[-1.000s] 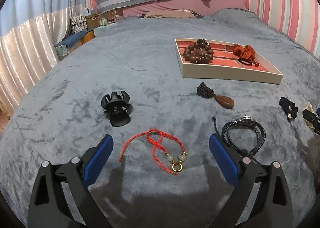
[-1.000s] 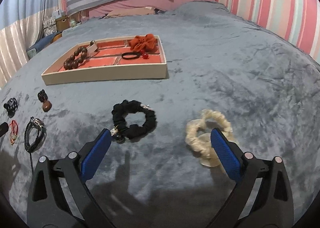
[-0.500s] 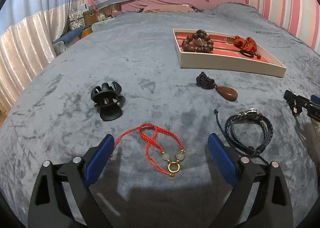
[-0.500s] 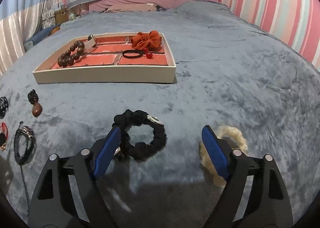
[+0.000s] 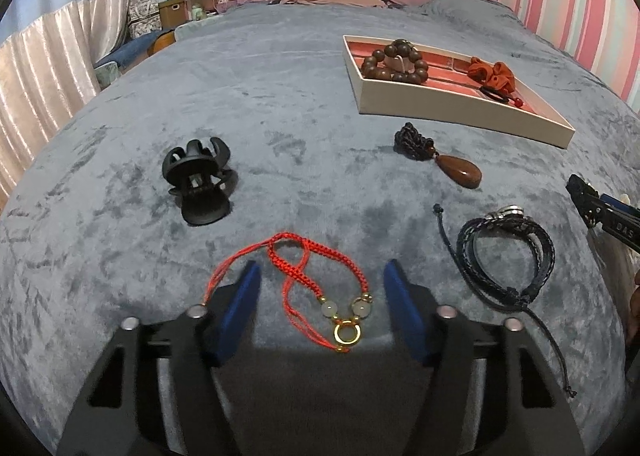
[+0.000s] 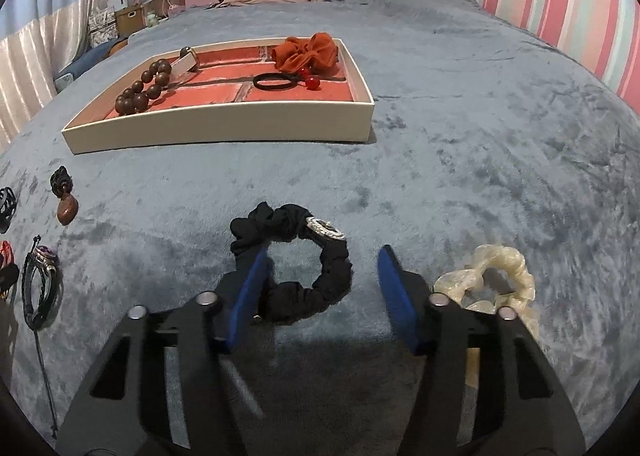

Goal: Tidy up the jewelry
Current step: 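Close the right tool on the black scrunchie while the left tool grips the red string bracelet, then carry the black scrunchie and red string bracelet in both tools over the tray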

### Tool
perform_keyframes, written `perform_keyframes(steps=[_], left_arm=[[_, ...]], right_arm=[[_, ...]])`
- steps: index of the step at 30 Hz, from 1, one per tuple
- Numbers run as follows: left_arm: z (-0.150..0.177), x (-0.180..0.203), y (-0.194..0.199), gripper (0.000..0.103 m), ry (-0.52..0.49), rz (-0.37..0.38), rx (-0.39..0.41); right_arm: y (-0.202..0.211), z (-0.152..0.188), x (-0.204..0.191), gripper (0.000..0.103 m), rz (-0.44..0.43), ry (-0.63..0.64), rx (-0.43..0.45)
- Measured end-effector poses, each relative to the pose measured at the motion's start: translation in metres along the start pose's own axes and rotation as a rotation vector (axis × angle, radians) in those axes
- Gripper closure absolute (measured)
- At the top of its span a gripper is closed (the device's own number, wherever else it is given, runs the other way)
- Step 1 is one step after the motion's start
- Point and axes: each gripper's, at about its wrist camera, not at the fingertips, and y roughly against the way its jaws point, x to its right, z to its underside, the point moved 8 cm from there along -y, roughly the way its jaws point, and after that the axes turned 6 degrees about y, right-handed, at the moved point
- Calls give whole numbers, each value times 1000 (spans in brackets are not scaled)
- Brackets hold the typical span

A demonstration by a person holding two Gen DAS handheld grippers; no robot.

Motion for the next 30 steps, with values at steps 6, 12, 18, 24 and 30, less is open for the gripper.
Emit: perform_keyframes(steps=[6, 12, 18, 24, 30], left_arm=[[0, 5, 0, 64, -18, 23, -5], [-1, 3, -1, 79, -16, 28, -9], [-6, -5, 0, 96, 10, 33, -3], [-10, -5, 7, 97, 3, 34, 33], [-16, -3, 7, 97, 9, 53, 49]], right_arm=[[-1, 1, -1, 79, -12, 4, -5], [2, 1, 1, 89, -28, -9, 14], [14, -3, 2, 91, -30, -19, 69], [21, -4, 2, 91, -39, -26, 105], [24, -6, 0, 91, -38, -14, 122]])
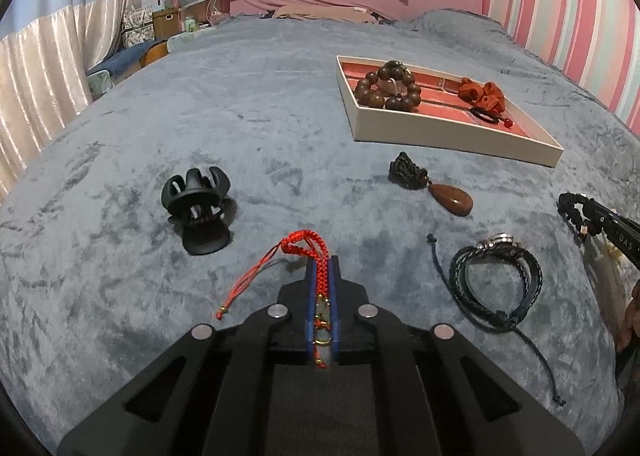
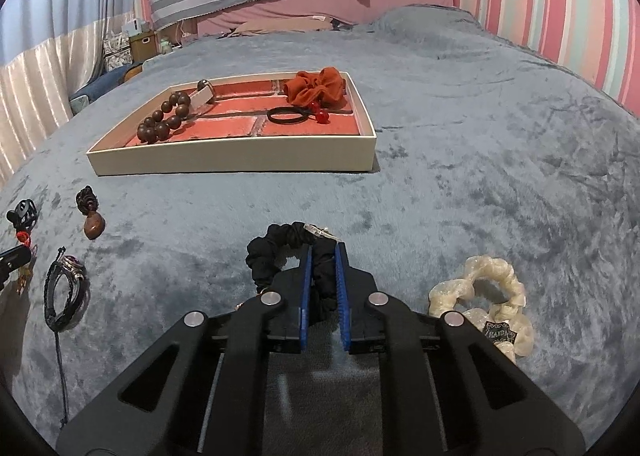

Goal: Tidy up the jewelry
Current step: 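Carry the black scrunchie and red string bracelet in both tools over the tray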

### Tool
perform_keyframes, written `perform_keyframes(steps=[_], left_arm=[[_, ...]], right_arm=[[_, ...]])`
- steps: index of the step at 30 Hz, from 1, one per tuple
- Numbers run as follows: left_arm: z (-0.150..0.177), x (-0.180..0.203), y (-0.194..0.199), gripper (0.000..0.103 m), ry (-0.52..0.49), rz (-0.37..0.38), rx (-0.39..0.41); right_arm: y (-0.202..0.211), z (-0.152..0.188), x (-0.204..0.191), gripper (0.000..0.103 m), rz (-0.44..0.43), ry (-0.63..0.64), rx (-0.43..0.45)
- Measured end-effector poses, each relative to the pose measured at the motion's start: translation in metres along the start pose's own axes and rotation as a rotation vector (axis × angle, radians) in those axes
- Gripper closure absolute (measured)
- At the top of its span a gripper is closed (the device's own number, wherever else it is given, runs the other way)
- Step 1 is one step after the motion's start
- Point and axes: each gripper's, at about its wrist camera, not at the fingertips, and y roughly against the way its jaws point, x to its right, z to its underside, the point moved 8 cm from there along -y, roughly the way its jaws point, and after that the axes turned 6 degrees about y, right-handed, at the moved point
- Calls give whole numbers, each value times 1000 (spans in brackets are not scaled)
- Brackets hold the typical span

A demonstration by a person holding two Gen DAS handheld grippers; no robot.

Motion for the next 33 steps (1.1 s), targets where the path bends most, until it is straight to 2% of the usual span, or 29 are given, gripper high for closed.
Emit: perform_keyframes(steps=[8, 14, 24, 29, 33], left_arm=[[-13, 6, -2, 97, 26, 22, -7], [-50, 35, 18, 97, -14, 62, 46], [-130, 81, 4, 97, 10, 120, 64], [-167, 111, -27, 97, -10, 121, 48], [-185, 132, -61, 97, -40, 110, 25]], right_arm=[[3, -2, -3, 91, -4, 11, 8], [11, -18, -5, 91, -31, -5, 17], [20, -97, -10, 91, -64, -17, 99], [-7, -141, -11, 91, -81, -11, 94], [-39, -164, -10, 91, -75, -2, 66]])
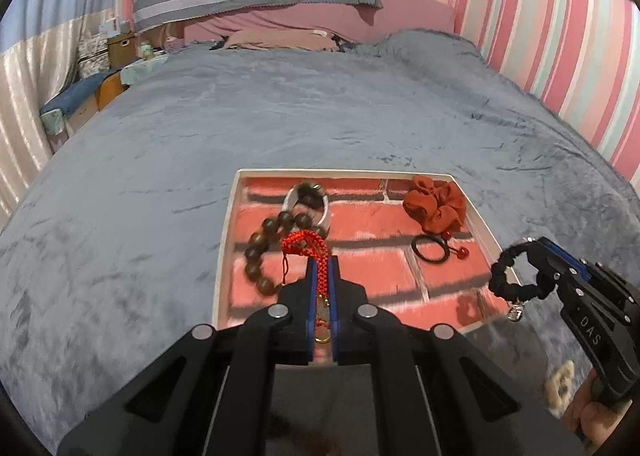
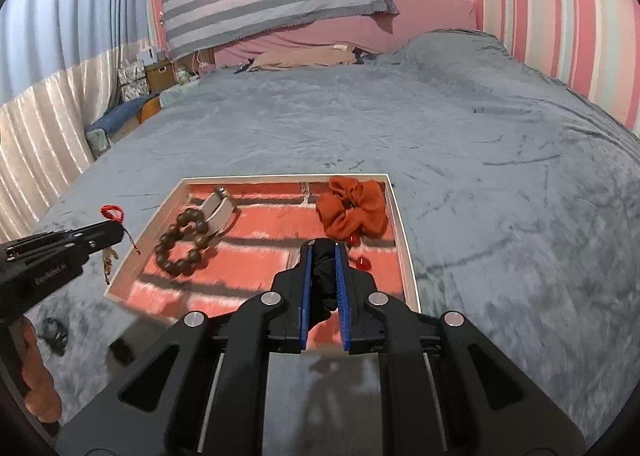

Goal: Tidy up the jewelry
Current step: 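Carry the black scrunchie and red string bracelet in both tools over the tray, then open both tools to drop the scrunchie and string bracelet into the tray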

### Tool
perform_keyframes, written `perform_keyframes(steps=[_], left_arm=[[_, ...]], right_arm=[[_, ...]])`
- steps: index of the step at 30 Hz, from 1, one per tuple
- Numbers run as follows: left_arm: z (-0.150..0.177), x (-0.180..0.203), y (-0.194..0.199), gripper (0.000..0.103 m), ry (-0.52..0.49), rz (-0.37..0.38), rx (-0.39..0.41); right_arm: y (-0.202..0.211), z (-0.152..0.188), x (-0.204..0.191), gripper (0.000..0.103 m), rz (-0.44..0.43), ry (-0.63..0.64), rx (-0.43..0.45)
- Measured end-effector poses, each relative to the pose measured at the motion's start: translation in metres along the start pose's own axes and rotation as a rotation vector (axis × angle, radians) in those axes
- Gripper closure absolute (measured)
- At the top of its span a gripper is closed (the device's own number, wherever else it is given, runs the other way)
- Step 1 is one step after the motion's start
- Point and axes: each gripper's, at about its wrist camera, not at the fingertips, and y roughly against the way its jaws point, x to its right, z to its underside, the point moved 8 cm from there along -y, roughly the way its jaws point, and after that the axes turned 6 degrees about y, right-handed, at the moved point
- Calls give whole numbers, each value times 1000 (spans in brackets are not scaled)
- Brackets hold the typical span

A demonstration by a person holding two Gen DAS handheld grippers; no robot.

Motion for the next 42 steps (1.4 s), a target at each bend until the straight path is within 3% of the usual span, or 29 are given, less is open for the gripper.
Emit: perform_keyframes(steps=[6, 12, 18, 22, 23, 28, 31, 37, 42], left_arm=[[-8, 0, -62, 97, -19, -40, -56], [-1, -17, -96, 97, -21, -72, -87], [6, -29, -110, 97, -15, -85, -116], [11, -38, -112, 97, -2, -91, -140], [11, -40, -110, 97, -2, -96, -133], [9, -45, -95, 96, 19, -88, -129], [8, -47, -79, 96, 12, -84, -114], [12, -56, -50, 95, 25, -74, -107], [16, -66, -14, 93, 36, -64, -88]], right_arm=[[-54, -7, 6, 91, 8, 32, -45], [-97, 0, 18, 91, 38, 56, -96], [-124, 16, 22, 91, 47, 63, -168], [-132, 27, 24, 85, 41, 57, -220], [-131, 27, 25, 83, 47, 57, -218], [-118, 27, 29, 45, 35, 30, -202], [-105, 26, 31, 34, 24, 25, -181], [-66, 20, 42, 20, -20, 7, -134], [-20, 9, 53, 17, -34, 2, -85]])
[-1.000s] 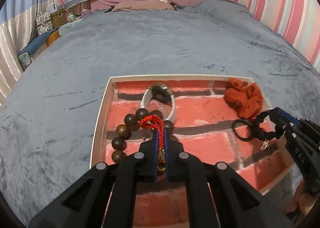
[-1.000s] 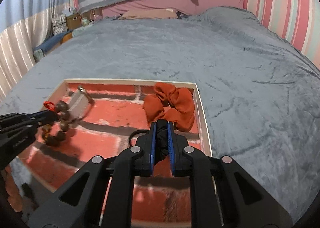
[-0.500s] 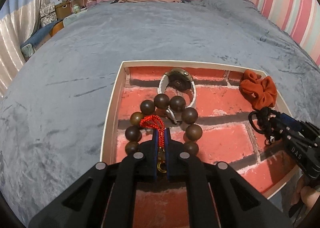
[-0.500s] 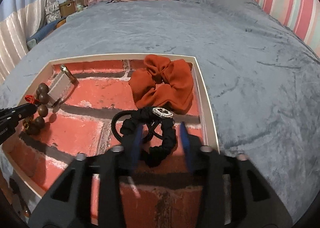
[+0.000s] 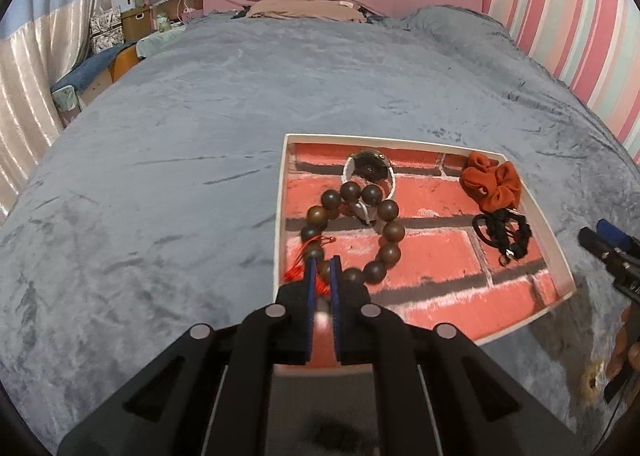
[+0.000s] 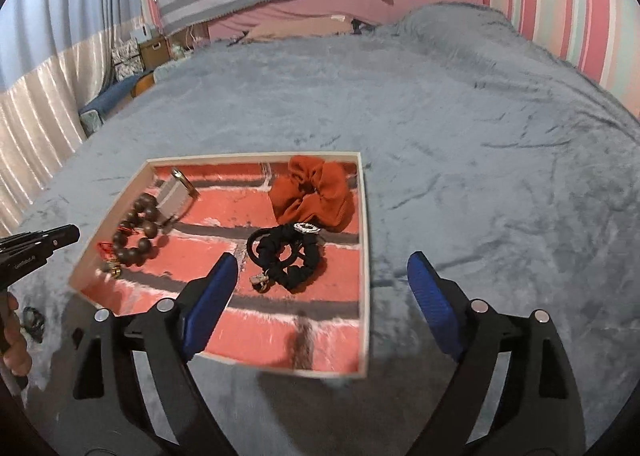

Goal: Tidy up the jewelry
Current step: 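Open both tools to drop the scrunchie and string bracelet into the tray, then move the left tool to the black claw clip while the right tool approaches the braided leather bracelet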

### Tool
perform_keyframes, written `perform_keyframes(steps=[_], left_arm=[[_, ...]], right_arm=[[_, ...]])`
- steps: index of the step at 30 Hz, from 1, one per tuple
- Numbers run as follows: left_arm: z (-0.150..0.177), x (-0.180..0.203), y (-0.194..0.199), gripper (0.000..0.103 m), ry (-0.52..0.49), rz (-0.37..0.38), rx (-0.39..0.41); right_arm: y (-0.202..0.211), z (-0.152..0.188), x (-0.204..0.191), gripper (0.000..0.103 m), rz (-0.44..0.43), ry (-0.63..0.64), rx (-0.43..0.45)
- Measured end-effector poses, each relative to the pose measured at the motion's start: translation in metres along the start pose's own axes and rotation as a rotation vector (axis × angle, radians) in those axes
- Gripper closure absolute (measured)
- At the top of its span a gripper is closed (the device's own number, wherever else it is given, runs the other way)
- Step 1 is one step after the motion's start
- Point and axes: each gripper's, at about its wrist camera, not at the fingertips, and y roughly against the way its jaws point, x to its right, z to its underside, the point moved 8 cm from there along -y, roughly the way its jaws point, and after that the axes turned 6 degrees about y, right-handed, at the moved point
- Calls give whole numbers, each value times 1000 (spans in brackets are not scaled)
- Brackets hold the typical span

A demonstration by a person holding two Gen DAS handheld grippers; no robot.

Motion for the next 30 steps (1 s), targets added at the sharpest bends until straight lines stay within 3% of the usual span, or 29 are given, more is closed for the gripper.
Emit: perform_keyframes(steps=[1, 3, 7, 11, 15, 18, 25, 30], left_arm=[[3, -3, 8, 90, 0, 2, 3], [9, -8, 26, 67, -3, -3, 21], [22, -20, 63, 59, 4, 3, 54], [35, -30, 101, 35, 6, 4, 101], [53, -39, 142, 21, -13, -15, 152], [66, -47, 169, 11, -25, -31, 192], [95, -69, 199, 8, -25, -80, 237], [112, -80, 201, 8, -20, -84, 242]], right_arm=[[9, 1, 1, 16, -6, -5, 9], [30, 3, 3, 16, -24, -20, 23], [67, 10, 1, 15, -34, -14, 53], [109, 18, -9, 12, -17, 9, 103], [147, 30, -24, 4, -35, 0, 150], [170, 41, -36, 4, -49, -11, 172], [195, 72, -53, 4, -52, -77, 192], [185, 102, -63, 4, -61, -129, 154]])
